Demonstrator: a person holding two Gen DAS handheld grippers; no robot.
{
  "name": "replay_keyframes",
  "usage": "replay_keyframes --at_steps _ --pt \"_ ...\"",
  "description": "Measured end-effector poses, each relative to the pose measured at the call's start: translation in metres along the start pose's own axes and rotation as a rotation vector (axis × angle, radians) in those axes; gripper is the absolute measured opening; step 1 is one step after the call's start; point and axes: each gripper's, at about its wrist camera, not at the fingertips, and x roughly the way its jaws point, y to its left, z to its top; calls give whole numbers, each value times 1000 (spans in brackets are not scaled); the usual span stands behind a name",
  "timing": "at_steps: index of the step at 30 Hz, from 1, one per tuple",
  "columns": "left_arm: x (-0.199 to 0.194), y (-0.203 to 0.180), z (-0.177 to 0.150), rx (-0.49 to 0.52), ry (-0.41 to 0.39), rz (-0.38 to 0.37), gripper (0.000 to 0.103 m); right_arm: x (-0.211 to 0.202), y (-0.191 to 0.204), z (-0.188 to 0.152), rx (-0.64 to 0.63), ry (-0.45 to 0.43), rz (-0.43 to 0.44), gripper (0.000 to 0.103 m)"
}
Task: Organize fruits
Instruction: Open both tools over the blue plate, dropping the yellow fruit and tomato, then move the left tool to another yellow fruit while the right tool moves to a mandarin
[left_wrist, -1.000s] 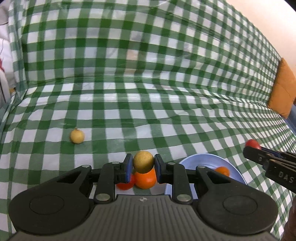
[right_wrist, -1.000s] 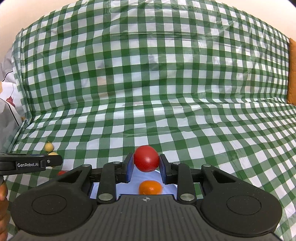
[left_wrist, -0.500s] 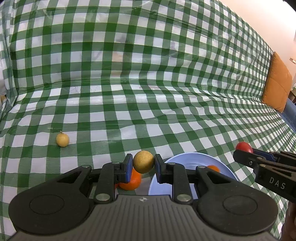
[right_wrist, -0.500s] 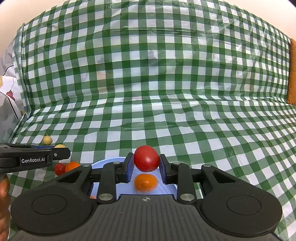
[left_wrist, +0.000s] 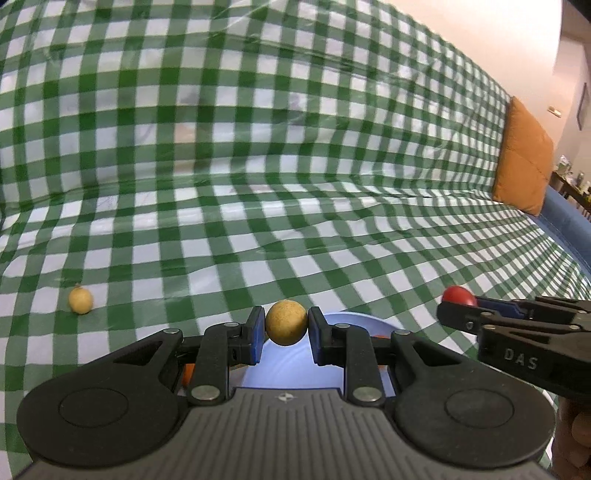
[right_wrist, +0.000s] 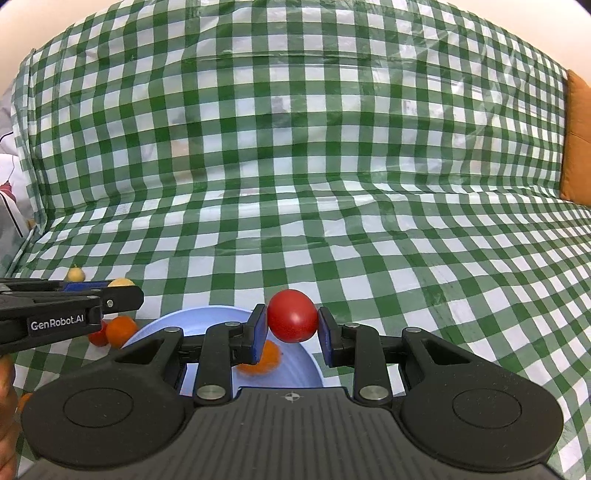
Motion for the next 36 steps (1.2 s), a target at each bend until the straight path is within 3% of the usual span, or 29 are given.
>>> replay_keyframes --at_steps 11,14,15,16,21,30,36 --pt "-7 -26 -4 93 -54 -83 27 -1 -1 -1 2 -14 -12 30" --pt "-8 -30 -5 96 -50 -142 36 1 -2 -1 8 -8 -18 32" --pt "-10 -30 -5 100 -59 -145 39 2 -3 -1 10 -8 -26 39" --pt "-11 -31 -6 105 -71 -142 40 2 -2 -1 9 -9 -33 44" --pt "-13 -26 -5 91 -82 -118 40 2 -2 0 10 -14 -45 47" --pt "-18 -32 -10 157 -148 -83 40 5 0 1 11 -18 -52 47" --pt "-22 -20 -6 116 -149 -69 40 4 3 2 22 -33 -61 47"
